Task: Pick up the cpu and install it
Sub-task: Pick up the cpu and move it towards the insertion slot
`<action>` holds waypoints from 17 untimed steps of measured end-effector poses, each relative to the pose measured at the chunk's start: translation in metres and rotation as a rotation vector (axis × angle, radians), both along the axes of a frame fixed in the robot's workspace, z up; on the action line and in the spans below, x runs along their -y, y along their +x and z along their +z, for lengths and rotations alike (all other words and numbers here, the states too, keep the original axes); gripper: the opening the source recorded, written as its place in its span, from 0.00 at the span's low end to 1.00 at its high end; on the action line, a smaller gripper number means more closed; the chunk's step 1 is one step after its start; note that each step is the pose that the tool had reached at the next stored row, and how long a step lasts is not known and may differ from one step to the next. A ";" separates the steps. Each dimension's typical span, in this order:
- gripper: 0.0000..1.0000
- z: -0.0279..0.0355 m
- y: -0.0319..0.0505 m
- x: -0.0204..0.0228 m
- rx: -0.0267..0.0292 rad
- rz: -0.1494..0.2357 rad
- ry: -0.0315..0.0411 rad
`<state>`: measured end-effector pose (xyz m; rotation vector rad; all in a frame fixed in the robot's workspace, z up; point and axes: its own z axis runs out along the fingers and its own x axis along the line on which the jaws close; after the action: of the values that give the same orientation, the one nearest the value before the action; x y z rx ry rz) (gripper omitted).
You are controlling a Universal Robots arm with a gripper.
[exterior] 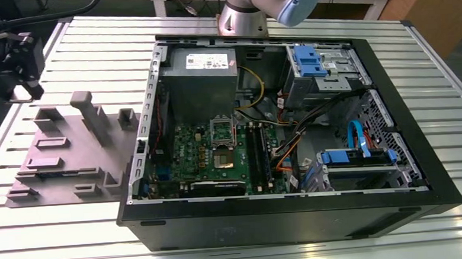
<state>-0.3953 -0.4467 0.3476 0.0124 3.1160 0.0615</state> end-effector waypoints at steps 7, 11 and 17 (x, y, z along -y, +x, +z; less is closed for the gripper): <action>0.47 0.0000 0.0226 0.0000 0.0001 0.000 0.0000; 0.47 0.0000 0.0487 0.0000 0.0000 0.000 0.0000; 0.47 0.0000 0.0681 0.0000 0.0000 0.000 0.0000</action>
<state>-0.3272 -0.4467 0.3476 0.0123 3.1160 0.0614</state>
